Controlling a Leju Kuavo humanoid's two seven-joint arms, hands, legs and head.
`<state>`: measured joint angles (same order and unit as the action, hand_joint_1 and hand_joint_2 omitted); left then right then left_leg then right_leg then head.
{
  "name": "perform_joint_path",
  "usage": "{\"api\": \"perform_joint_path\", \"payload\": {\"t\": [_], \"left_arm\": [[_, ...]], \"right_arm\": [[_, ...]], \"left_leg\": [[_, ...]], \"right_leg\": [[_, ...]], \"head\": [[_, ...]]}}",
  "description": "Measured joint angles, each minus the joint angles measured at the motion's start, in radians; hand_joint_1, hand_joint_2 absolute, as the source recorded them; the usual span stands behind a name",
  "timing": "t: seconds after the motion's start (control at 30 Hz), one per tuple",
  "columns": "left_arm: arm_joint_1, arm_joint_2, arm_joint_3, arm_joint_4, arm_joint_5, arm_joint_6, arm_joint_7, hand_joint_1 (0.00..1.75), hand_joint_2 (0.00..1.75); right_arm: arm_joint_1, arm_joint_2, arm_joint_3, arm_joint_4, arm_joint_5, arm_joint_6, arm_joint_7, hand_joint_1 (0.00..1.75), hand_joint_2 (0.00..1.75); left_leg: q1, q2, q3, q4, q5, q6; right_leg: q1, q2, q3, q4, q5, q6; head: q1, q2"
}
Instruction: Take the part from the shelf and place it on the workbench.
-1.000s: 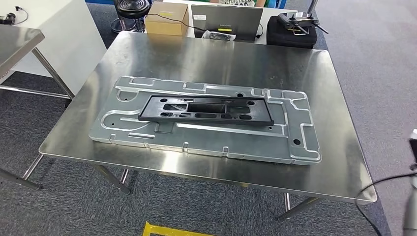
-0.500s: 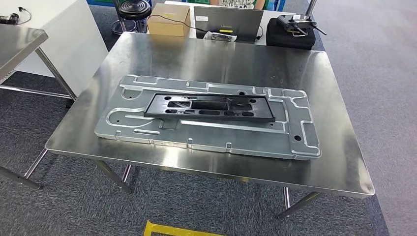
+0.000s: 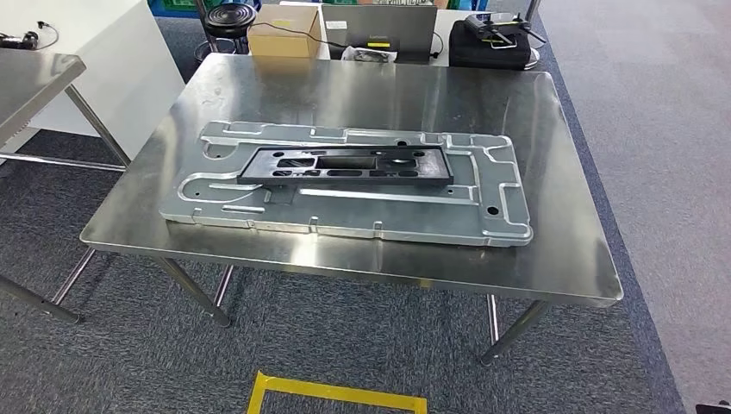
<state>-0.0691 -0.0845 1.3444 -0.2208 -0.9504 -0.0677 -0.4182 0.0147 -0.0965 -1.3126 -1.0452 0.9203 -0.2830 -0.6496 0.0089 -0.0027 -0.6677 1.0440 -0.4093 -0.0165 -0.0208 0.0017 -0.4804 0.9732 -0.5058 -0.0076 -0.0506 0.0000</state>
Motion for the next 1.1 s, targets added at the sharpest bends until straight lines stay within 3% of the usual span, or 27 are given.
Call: {"api": "perform_joint_path", "payload": {"t": [0.07, 0.1, 0.13, 0.17, 0.2, 0.23, 0.3, 0.33, 0.37, 0.4, 0.43, 0.47, 0.5, 0.53, 0.6, 0.63, 0.67, 0.7, 0.73, 0.77, 0.83, 0.87, 0.93, 0.97, 1.03, 1.07, 1.1], "left_arm": [[0.0, -0.002, 0.001, 0.0, 0.003, 0.001, 0.0, 0.0, 0.0], [0.0, -0.003, 0.002, 0.0, 0.004, 0.002, -0.001, 0.0, 0.0], [-0.001, -0.003, 0.004, 0.0, 0.004, 0.003, -0.001, 0.0, 0.0], [-0.001, -0.004, 0.006, 0.0, 0.005, 0.004, -0.001, 0.0, 0.0], [-0.002, -0.004, 0.008, 0.0, 0.005, 0.004, -0.001, 0.0, 0.0], [-0.004, -0.005, 0.01, 0.0, 0.006, 0.005, -0.001, 0.0, 0.0], [-0.01, -0.005, 0.013, 0.0, 0.006, 0.005, -0.002, 0.0, 0.0], [-0.013, -0.005, 0.014, 0.0, 0.006, 0.005, -0.003, 0.0, 0.0], [-0.015, -0.005, 0.015, 0.0, 0.007, 0.006, -0.003, 0.0, 0.0], [-0.016, -0.006, 0.016, 0.0, 0.007, 0.006, -0.004, 0.0, 0.0], [-0.015, -0.008, 0.016, 0.0, 0.008, 0.006, -0.004, 0.0, 0.0], [-0.014, -0.009, 0.017, 0.0, 0.008, 0.006, -0.004, 0.0, 0.0], [-0.013, -0.011, 0.017, 0.0, 0.009, 0.006, -0.005, 0.0, 0.0], [-0.012, -0.012, 0.018, 0.0, 0.009, 0.006, -0.006, 0.0, 0.0], [-0.011, -0.012, 0.018, 0.0, 0.009, 0.006, -0.01, 0.0, 0.0], [-0.01, -0.012, 0.018, 0.0, 0.009, 0.006, -0.012, 0.0, 0.0], [-0.01, -0.012, 0.018, 0.0, 0.009, 0.006, -0.013, 0.0, 0.0], [-0.01, -0.013, 0.018, 0.0, 0.008, 0.006, -0.014, 0.0, 0.0], [-0.01, -0.013, 0.018, 0.0, 0.008, 0.006, -0.015, 0.0, 0.0], [-0.01, -0.014, 0.018, 0.0, 0.008, 0.006, -0.016, 0.0, 0.0], [-0.01, -0.015, 0.018, 0.0, 0.008, 0.006, -0.018, 0.0, 0.0], [-0.011, -0.015, 0.018, 0.0, 0.008, 0.006, -0.02, 0.0, 0.0], [-0.01, -0.015, 0.019, 0.0, 0.008, 0.006, -0.022, 0.0, 0.0], [-0.009, -0.015, 0.02, 0.0, 0.008, 0.006, -0.023, 0.0, 0.0], [-0.006, -0.015, 0.021, 0.0, 0.008, 0.006, -0.024, 0.0, 0.0], [-0.006, -0.016, 0.022, 0.0, 0.008, 0.006, -0.025, 0.0, 0.0], [-0.006, -0.017, 0.022, 0.0, 0.008, 0.007, -0.026, 0.0, 0.0]], "right_arm": [[-0.006, 0.015, -0.022, 0.054, 0.019, 0.002, 0.012, 0.0, 0.0], [-0.009, 0.025, -0.036, 0.089, 0.033, -0.005, 0.023, 0.0, 0.0], [-0.013, 0.034, -0.05, 0.127, 0.047, -0.013, 0.035, 0.0, 0.0], [-0.017, 0.042, -0.063, 0.164, 0.059, -0.021, 0.046, 0.0, 0.0], [-0.02, 0.05, -0.076, 0.201, 0.069, -0.029, 0.056, 0.0, 0.0], [-0.022, 0.056, -0.086, 0.231, 0.075, -0.034, 0.062, 0.0, 0.0], [-0.026, 0.065, -0.102, 0.277, 0.081, -0.04, 0.069, 0.0, 0.0], [-0.028, 0.069, -0.107, 0.293, 0.083, -0.042, 0.07, 0.0, 0.0], [-0.029, 0.071, -0.112, 0.305, 0.084, -0.042, 0.072, 0.0, 0.0], [-0.031, 0.073, -0.115, 0.314, 0.085, -0.042, 0.073, 0.0, 0.0], [-0.032, 0.074, -0.119, 0.323, 0.089, -0.042, 0.077, 0.0, 0.0], [-0.032, 0.075, -0.123, 0.331, 0.095, -0.041, 0.083, 0.0, 0.0], [-0.032, 0.076, -0.126, 0.34, 0.101, -0.04, 0.09, 0.0, 0.0], [-0.032, 0.077, -0.129, 0.351, 0.108, -0.038, 0.098, 0.0, 0.0], [-0.034, 0.079, -0.132, 0.38, 0.117, -0.028, 0.11, 0.0, 0.0], [-0.035, 0.08, -0.132, 0.395, 0.119, -0.023, 0.114, 0.0, 0.0], [-0.036, 0.081, -0.133, 0.409, 0.12, -0.018, 0.116, 0.0, 0.0], [-0.036, 0.082, -0.133, 0.42, 0.121, -0.015, 0.117, 0.0, 0.0], [-0.038, 0.082, -0.133, 0.428, 0.121, -0.014, 0.118, 0.0, 0.0], [-0.039, 0.082, -0.133, 0.434, 0.121, -0.013, 0.119, 0.0, 0.0], [-0.048, 0.081, -0.133, 0.446, 0.123, -0.001, 0.121, 0.0, 0.0], [-0.052, 0.08, -0.133, 0.453, 0.126, 0.008, 0.121, 0.0, 0.0], [-0.053, 0.08, -0.133, 0.469, 0.139, 0.027, 0.122, 0.0, 0.0], [-0.052, 0.08, -0.133, 0.478, 0.15, 0.031, 0.122, 0.0, 0.0], [-0.051, 0.079, -0.132, 0.5, 0.181, 0.031, 0.123, 0.0, 0.0], [-0.052, 0.079, -0.13, 0.514, 0.196, 0.03, 0.124, 0.0, 0.0], [-0.052, 0.078, -0.129, 0.521, 0.204, 0.03, 0.124, 0.0, 0.0]], "left_leg": [[0.002, 0.0, -0.028, 0.12, -0.115, -0.004], [0.002, 0.0, -0.036, 0.185, -0.154, -0.005], [0.001, 0.0, -0.033, 0.232, -0.167, -0.004], [0.0, 0.0, -0.016, 0.248, -0.156, -0.002], [-0.002, 0.0, 0.018, 0.229, -0.132, 0.005], [-0.005, 0.0, 0.07, 0.176, -0.111, 0.014], [-0.016, 0.001, 0.196, 0.016, -0.113, 0.035], [-0.02, 0.001, 0.238, -0.047, -0.125, 0.042], [-0.024, 0.002, 0.259, -0.084, -0.135, 0.047], [-0.025, 0.002, 0.26, -0.098, -0.132, 0.051], [-0.025, 0.005, 0.253, -0.1, -0.12, 0.056], [-0.023, 0.008, 0.245, -0.104, -0.107, 0.063], [-0.021, 0.011, 0.233, -0.108, -0.092, 0.069], [-0.018, 0.014, 0.218, -0.111, -0.077, 0.073], [-0.018, 0.015, 0.181, -0.109, -0.051, 0.074], [-0.017, 0.016, 0.161, -0.106, -0.038, 0.072], [-0.017, 0.018, 0.141, -0.101, -0.026, 0.069], [-0.016, 0.019, 0.12, -0.093, -0.015, 0.066], [-0.015, 0.02, 0.1, -0.084, -0.006, 0.062], [-0.015, 0.021, 0.082, -0.073, 0.001, 0.057], [-0.016, 0.027, 0.058, -0.051, 0.013, 0.046], [-0.016, 0.031, 0.052, -0.045, 0.02, 0.04], [-0.014, 0.036, 0.045, -0.04, 0.032, 0.027], [-0.011, 0.033, 0.04, -0.032, 0.022, 0.02], [-0.007, 0.021, 0.016, 0.033, -0.056, 0.01], [-0.006, 0.015, -0.001, 0.093, -0.112, 0.007], [-0.006, 0.013, -0.01, 0.127, -0.143, 0.006]], "right_leg": [[0.005, -0.002, -0.031, 0.001, 0.025, -0.01], [0.008, -0.003, -0.046, 0.002, 0.037, -0.012], [0.012, -0.004, -0.062, 0.004, 0.049, -0.013], [0.016, -0.004, -0.079, 0.007, 0.06, -0.014], [0.02, -0.005, -0.095, 0.01, 0.07, -0.015], [0.023, -0.005, -0.109, 0.013, 0.08, -0.015], [0.029, -0.005, -0.13, 0.02, 0.098, -0.011], [0.029, -0.005, -0.134, 0.021, 0.108, -0.008], [0.029, -0.005, -0.137, 0.02, 0.118, -0.003], [0.027, -0.006, -0.137, 0.017, 0.128, 0.003], [0.024, -0.004, -0.139, 0.017, 0.132, 0.009], [0.023, -0.003, -0.146, 0.027, 0.117, 0.014], [0.021, -0.002, -0.156, 0.053, 0.082, 0.02], [0.018, -0.001, -0.17, 0.099, 0.029, 0.025], [0.012, -0.001, -0.199, 0.226, -0.069, 0.035], [0.008, -0.001, -0.204, 0.28, -0.083, 0.039], [0.005, -0.001, -0.196, 0.309, -0.071, 0.043], [0.001, -0.002, -0.172, 0.306, -0.041, 0.045], [-0.001, -0.003, -0.13, 0.267, -0.011, 0.048], [-0.003, -0.008, -0.073, 0.199, 0.001, 0.049], [0.001, -0.018, 0.033, 0.049, -0.026, 0.042], [0.005, -0.021, 0.06, 0.006, -0.045, 0.035], [0.007, -0.018, 0.056, -0.011, -0.045, 0.017], [0.007, -0.017, 0.046, -0.01, -0.035, 0.008], [0.007, -0.016, 0.019, -0.01, -0.01, -0.008], [0.009, -0.015, 0.003, -0.009, 0.003, -0.012], [0.01, -0.015, -0.006, -0.008, 0.01, -0.014]], "head": [[0.0, 0.0], [0.0, 0.0], [0.0, 0.0], [0.0, 0.0], [0.0, 0.0], [0.0, 0.0], [0.0, 0.0], [0.0, 0.0], [0.0, 0.0], [0.0, 0.0], [0.0, 0.0], [0.0, 0.0], [0.0, 0.0], [0.0, 0.0], [0.0, 0.0], [0.0, 0.0], [0.0, 0.0], [0.0, 0.0], [0.0, 0.0], [0.0, 0.0], [0.0, 0.0], [0.0, 0.0], [0.0, 0.0], [0.0, 0.0], [0.0, 0.0], [0.0, 0.0], [0.0, 0.0]]}}
